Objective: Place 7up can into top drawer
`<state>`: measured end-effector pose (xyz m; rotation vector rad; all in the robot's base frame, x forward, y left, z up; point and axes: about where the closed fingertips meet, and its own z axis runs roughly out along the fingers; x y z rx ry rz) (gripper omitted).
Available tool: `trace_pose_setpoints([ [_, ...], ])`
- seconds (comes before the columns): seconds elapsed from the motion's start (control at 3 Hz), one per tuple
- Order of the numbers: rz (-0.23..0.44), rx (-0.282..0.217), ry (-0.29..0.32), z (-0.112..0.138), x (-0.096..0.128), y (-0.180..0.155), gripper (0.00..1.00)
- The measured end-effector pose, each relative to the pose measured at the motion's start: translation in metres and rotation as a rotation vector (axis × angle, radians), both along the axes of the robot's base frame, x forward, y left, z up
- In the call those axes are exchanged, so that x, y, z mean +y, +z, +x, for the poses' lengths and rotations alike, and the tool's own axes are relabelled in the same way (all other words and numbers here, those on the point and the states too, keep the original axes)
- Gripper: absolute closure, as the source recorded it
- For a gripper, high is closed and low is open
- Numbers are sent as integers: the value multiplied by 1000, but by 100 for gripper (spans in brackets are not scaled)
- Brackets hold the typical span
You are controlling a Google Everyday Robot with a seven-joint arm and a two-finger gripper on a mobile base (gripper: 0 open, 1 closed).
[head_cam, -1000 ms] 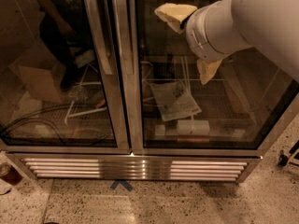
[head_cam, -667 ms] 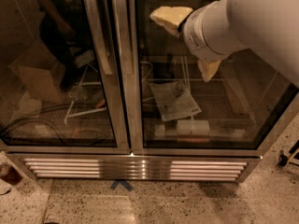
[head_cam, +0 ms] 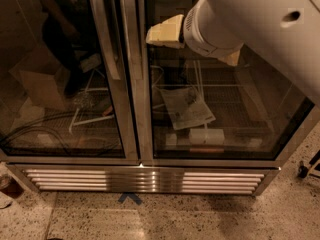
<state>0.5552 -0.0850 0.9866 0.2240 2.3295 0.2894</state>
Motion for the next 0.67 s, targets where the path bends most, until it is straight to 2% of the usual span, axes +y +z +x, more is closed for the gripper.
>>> trace_pose_setpoints([
  [0.33,-80,-15,71,-1,1,1,0],
  [0.67,-91,-20,79,-1,1,1,0],
])
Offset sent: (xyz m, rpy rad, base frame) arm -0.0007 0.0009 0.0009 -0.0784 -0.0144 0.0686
